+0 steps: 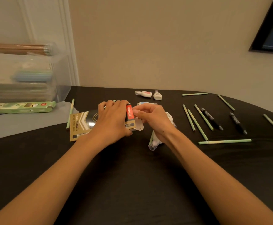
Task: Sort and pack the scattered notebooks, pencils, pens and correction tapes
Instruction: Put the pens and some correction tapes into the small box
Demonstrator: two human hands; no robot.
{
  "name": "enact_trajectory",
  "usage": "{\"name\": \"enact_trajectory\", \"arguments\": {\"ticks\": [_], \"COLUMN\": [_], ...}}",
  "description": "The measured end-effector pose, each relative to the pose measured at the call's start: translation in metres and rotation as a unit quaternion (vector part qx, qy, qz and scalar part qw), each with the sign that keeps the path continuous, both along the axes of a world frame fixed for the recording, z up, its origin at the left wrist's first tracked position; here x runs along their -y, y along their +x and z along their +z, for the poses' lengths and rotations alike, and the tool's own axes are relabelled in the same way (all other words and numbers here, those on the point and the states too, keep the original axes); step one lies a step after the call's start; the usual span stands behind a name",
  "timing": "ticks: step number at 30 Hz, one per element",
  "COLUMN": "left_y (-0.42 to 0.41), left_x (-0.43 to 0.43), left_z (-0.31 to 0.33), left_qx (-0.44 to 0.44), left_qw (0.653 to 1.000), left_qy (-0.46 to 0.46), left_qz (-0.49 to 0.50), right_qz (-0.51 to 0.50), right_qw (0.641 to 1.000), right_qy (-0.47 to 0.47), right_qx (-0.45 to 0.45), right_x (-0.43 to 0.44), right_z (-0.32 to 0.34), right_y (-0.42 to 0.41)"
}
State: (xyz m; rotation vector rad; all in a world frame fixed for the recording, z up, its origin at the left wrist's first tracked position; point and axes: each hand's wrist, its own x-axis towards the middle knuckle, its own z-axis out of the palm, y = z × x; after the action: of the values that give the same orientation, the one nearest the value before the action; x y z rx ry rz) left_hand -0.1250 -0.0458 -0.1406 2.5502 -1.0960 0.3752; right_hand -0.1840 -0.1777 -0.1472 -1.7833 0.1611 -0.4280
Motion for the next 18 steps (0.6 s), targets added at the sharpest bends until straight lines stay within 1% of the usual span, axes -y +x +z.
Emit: {"name": "enact_trajectory", "arguments": {"ticks": [5, 8, 10, 12, 14, 15, 17, 18], "left_y": [-0.010, -0.015, -0.019, -0.025, -0.032, -0.036, -0.041, -0.043], "left_x": [0.011, 0.019, 0.027, 0.040, 0.054, 0.062, 0.075, 0.083], "left_z": [0.006, 0.011, 0.014, 0.015, 0.015, 0.016, 0.017, 0.018], "left_qx": [-0.008, -0.003, -0.003, -0.011, -0.020, -0.021, -0.017, -0.013], "left_qw": [1.000, 1.000, 1.000, 0.999, 0.999, 0.999, 0.999, 0.999], "left_qy": [-0.020, -0.025, -0.029, -0.032, -0.033, -0.031, -0.031, -0.032], "left_qz": [-0.023, -0.015, -0.012, -0.015, -0.026, -0.029, -0.030, -0.031], "right_qz": [-0.027, -0.017, -0.003, -0.017, -0.083, -0.134, -0.260, -0.328], "right_qw": [0.999, 1.000, 1.000, 0.999, 0.994, 0.989, 0.965, 0.943], "right_qy": [-0.012, -0.005, 0.014, 0.046, 0.068, 0.066, 0.012, -0.047], "right_qx": [0.012, 0.010, 0.000, 0.004, 0.009, 0.011, 0.001, -0.018], "right_x": [0.002, 0.011, 0.021, 0.037, 0.056, 0.068, 0.095, 0.111], "right_z": [0.002, 0.007, 0.009, 0.009, 0.009, 0.009, 0.004, 0.000], "right_y": [-0.003, -0.011, -0.018, -0.026, -0.032, -0.036, -0.044, -0.048]}}
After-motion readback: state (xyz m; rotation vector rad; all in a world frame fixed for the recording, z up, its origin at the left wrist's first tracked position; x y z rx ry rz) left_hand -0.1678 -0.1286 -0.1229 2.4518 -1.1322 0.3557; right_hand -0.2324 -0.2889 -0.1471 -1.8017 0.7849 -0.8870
